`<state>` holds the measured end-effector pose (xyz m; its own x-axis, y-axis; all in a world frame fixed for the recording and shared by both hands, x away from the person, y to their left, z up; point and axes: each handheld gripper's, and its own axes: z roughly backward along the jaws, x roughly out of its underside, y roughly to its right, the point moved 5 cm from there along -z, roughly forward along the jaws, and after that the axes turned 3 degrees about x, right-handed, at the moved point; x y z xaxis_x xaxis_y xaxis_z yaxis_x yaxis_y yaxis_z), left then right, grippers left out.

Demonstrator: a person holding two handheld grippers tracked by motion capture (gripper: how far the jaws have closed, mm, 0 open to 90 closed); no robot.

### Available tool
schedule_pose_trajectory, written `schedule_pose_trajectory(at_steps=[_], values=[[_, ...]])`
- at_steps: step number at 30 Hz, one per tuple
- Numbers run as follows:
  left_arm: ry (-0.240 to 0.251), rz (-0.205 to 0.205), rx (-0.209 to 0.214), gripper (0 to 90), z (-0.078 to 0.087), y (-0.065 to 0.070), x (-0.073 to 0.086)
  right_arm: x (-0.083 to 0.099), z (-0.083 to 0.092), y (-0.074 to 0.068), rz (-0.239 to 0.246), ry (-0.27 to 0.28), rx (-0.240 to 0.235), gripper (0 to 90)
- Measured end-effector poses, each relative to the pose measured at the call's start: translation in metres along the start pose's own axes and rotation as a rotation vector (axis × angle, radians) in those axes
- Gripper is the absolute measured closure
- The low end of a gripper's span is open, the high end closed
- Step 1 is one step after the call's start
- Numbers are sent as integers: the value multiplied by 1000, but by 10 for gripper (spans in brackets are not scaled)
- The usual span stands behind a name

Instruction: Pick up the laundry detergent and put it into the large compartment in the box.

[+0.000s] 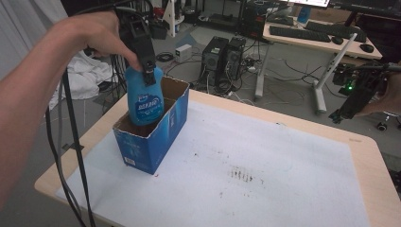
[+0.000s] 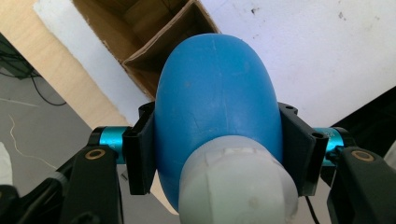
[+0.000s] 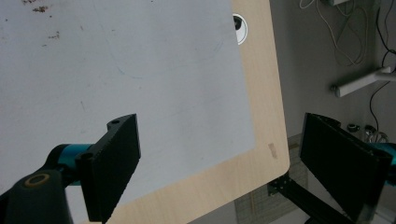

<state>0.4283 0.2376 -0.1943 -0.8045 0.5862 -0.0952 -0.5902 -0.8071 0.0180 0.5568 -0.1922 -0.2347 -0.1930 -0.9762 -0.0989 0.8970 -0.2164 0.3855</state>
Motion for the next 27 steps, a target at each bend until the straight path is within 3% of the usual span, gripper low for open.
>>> schedule_pose_trajectory(at_steps=[6, 12, 27], values=[[-6, -2, 12, 382, -24, -1, 3, -1, 0, -1, 0, -4, 3, 119], [-26, -30, -1, 382, -49, 2, 4, -3, -1, -2, 23, -6, 3, 119], [-57, -77, 24, 381, -99, 0, 11, 0, -5, -4, 4, -4, -14, 119]])
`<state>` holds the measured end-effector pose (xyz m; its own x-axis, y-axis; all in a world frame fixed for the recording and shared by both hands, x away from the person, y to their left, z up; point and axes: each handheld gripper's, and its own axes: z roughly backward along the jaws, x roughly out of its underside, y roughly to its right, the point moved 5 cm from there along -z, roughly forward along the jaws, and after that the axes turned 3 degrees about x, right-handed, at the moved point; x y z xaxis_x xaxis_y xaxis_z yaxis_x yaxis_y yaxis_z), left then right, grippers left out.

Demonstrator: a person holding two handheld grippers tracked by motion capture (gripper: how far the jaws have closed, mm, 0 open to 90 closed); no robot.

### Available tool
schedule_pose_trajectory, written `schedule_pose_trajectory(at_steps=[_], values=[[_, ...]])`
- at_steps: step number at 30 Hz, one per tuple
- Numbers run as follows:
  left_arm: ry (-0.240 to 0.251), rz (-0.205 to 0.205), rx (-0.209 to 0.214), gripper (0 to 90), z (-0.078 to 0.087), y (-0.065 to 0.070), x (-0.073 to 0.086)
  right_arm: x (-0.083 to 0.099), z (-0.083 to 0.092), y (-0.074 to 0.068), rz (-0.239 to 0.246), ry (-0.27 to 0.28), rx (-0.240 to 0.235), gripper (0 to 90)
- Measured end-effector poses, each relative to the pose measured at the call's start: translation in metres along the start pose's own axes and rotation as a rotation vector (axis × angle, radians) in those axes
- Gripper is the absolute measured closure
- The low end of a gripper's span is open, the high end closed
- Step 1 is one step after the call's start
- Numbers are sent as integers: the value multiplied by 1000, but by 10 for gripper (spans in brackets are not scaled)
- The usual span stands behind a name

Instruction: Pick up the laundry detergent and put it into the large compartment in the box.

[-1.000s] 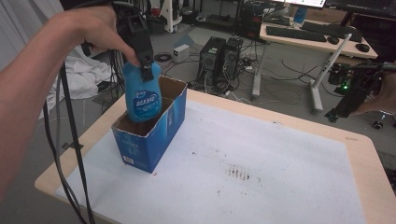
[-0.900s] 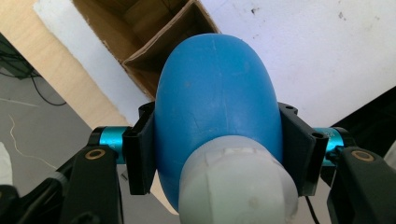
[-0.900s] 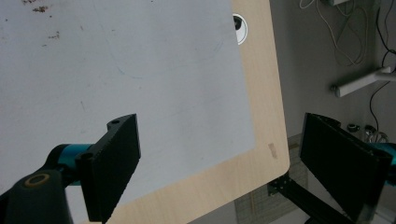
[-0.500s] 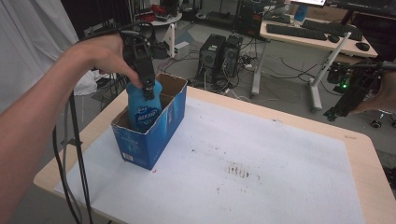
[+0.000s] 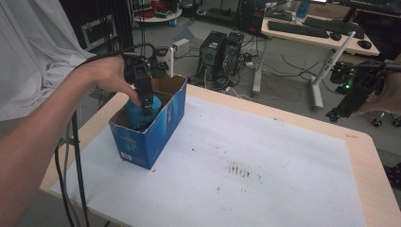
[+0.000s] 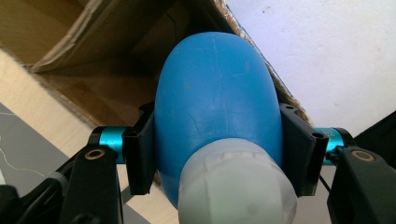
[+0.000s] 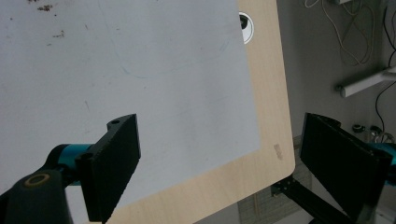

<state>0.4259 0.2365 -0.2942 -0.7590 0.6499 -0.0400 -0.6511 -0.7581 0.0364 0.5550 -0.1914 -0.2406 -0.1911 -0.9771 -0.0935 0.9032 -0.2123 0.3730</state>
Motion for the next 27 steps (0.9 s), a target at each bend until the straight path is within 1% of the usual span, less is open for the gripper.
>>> schedule_pose_trajectory(at_steps=[1, 2, 3, 6, 10, 11, 13, 14, 15, 16, 17, 18, 20, 26, 27], values=[[0, 1, 1, 382, -2, 0, 0, 0, 0, 0, 1, 0, 1, 119], [-7, -9, -1, 382, -4, 0, 0, 0, 0, 0, 1, 1, 1, 119], [-6, -5, -2, 381, -6, 0, 0, 0, 0, 0, 6, 0, 1, 119], [-8, -11, 1, 381, -11, -1, 0, 0, 0, 0, 8, -3, 0, 119], [-8, -15, 4, 381, -15, -1, 1, -1, 0, 0, 3, 1, 0, 119], [-9, -15, 10, 381, -21, -1, 2, -1, 0, 0, 5, 1, -1, 119], [-4, -14, 13, 381, -23, -1, 2, 0, 0, -1, 0, 2, -2, 119], [-10, -17, 16, 381, -27, -2, 4, 0, 0, 0, 0, 2, -3, 119], [-10, -17, 16, 381, -27, -2, 4, 0, 0, 0, 0, 2, -3, 119], [11, 1, 20, 381, -28, -2, 4, 0, 0, -1, -2, 0, -2, 119], [5, -8, 20, 381, -27, -4, 6, 0, 0, 0, 1, -1, -1, 119], [5, -8, 20, 380, -27, -4, 6, 1, 0, 0, -1, -1, -1, 119], [17, -8, 25, 380, -28, -3, 6, 1, 0, 0, -1, -2, 0, 119], [28, -17, 36, 380, -28, -5, 6, 1, 0, -1, -1, -4, -1, 119], [28, -27, 37, 380, -28, -5, 7, 1, 0, -1, -5, -5, -1, 119]])
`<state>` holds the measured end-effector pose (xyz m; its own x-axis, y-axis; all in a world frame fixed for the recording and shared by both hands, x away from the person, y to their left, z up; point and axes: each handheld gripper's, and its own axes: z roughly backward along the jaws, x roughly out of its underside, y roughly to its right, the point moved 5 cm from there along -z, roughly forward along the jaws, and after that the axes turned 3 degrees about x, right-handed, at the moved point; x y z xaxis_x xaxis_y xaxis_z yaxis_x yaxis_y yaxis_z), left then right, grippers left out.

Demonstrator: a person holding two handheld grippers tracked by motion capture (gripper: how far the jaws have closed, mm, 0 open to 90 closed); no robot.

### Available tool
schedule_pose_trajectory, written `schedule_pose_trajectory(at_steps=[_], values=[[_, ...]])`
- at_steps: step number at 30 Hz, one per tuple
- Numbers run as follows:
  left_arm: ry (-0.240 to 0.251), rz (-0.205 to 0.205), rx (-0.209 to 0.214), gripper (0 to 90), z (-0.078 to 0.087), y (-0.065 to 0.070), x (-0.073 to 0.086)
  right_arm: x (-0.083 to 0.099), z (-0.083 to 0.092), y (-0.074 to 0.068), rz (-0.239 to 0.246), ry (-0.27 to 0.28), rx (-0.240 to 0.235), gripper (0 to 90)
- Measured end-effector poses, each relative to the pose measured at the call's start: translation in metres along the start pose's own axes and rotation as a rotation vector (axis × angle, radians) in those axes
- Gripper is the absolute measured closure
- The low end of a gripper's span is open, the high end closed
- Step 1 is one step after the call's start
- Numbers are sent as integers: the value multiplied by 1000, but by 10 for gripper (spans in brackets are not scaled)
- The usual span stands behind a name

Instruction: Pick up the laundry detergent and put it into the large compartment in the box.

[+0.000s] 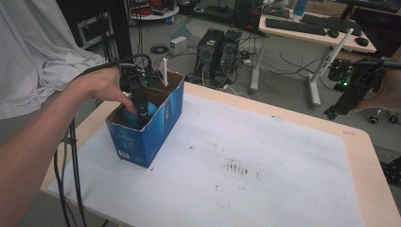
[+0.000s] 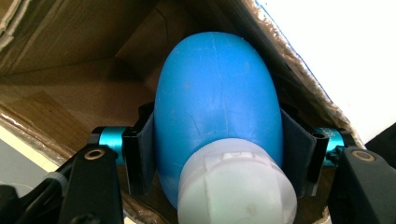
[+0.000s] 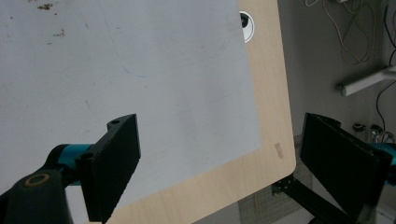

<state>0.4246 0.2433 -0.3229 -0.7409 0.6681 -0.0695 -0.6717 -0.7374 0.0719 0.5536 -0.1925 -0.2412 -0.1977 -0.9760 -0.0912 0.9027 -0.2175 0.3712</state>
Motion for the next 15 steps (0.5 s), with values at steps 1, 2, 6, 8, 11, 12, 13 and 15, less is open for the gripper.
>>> schedule_pose_trajectory(at_steps=[1, 2, 6, 8, 11, 12, 13, 15], values=[[4, 0, 1, 380, 0, 0, 0, 0, 0, 0, 0, 0, 0, 119], [-2, -10, 0, 379, 0, 0, 0, 0, 0, 0, 5, -1, -1, 119], [-7, -16, -3, 378, 0, 1, -1, 2, 0, 0, 1, -1, 0, 119], [-9, -14, -3, 377, 0, 1, -1, 3, 1, 0, 0, 0, 1, 119], [-15, -16, -6, 376, 0, 1, -1, 3, 1, 0, 0, 1, 1, 119], [-16, -19, -7, 375, 0, 1, -1, 4, 1, 0, -2, 1, -1, 119], [-17, -21, -8, 375, 0, 1, -2, 4, 1, 0, -3, 0, 0, 119], [-27, -29, -8, 374, 0, 1, -2, 3, 1, 0, -2, 3, -3, 119]])
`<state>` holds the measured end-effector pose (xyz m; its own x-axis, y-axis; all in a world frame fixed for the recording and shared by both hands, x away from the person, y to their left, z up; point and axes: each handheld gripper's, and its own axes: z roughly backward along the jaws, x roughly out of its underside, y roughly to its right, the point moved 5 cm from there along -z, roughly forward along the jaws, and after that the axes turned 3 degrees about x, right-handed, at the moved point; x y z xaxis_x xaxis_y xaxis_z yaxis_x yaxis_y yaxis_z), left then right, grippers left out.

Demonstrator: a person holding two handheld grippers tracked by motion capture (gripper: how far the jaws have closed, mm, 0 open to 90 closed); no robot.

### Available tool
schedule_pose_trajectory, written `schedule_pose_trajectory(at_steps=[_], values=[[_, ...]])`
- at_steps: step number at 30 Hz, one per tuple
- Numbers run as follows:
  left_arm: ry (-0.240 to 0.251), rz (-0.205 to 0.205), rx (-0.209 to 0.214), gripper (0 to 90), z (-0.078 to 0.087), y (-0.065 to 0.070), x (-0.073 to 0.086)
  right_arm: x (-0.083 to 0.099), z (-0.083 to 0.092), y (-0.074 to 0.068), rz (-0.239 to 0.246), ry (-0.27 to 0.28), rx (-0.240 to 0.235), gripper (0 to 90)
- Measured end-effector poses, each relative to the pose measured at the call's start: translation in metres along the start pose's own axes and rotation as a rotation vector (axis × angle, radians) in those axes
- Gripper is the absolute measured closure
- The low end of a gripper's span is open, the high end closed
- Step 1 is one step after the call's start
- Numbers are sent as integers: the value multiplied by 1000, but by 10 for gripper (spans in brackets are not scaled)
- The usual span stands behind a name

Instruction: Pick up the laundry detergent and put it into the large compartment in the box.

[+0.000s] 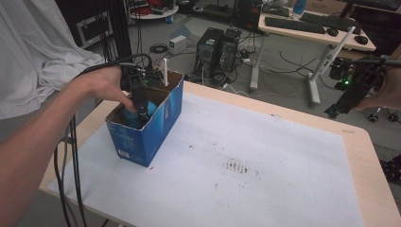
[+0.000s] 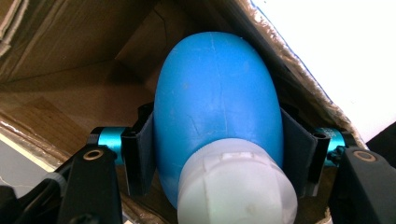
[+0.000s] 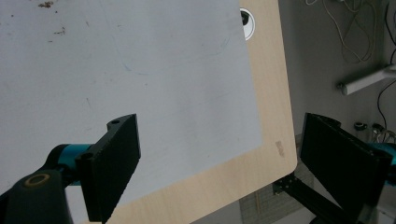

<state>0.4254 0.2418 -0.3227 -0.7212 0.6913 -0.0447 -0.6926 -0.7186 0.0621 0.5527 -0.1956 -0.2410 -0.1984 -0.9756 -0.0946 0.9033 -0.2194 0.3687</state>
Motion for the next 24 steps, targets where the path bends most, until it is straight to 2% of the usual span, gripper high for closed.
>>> schedule_pose_trajectory(at_steps=[4, 8, 11, 17, 24], values=[[0, 6, 1, 372, 0, 1, 0, -1, 0, -1, 2, -1, 0, 119], [-1, -16, 14, 367, 1, 2, 1, -1, 0, -1, 2, -5, -4, 119], [-4, -23, 21, 330, 1, 2, 2, -2, -1, -1, 2, -1, -4, 119], [-3, -15, 27, 302, 2, 1, 2, -2, -1, -1, 11, -6, -8, 119], [-15, -14, 12, 263, 5, 3, 1, 0, 0, -1, 3, -5, -4, 119]])
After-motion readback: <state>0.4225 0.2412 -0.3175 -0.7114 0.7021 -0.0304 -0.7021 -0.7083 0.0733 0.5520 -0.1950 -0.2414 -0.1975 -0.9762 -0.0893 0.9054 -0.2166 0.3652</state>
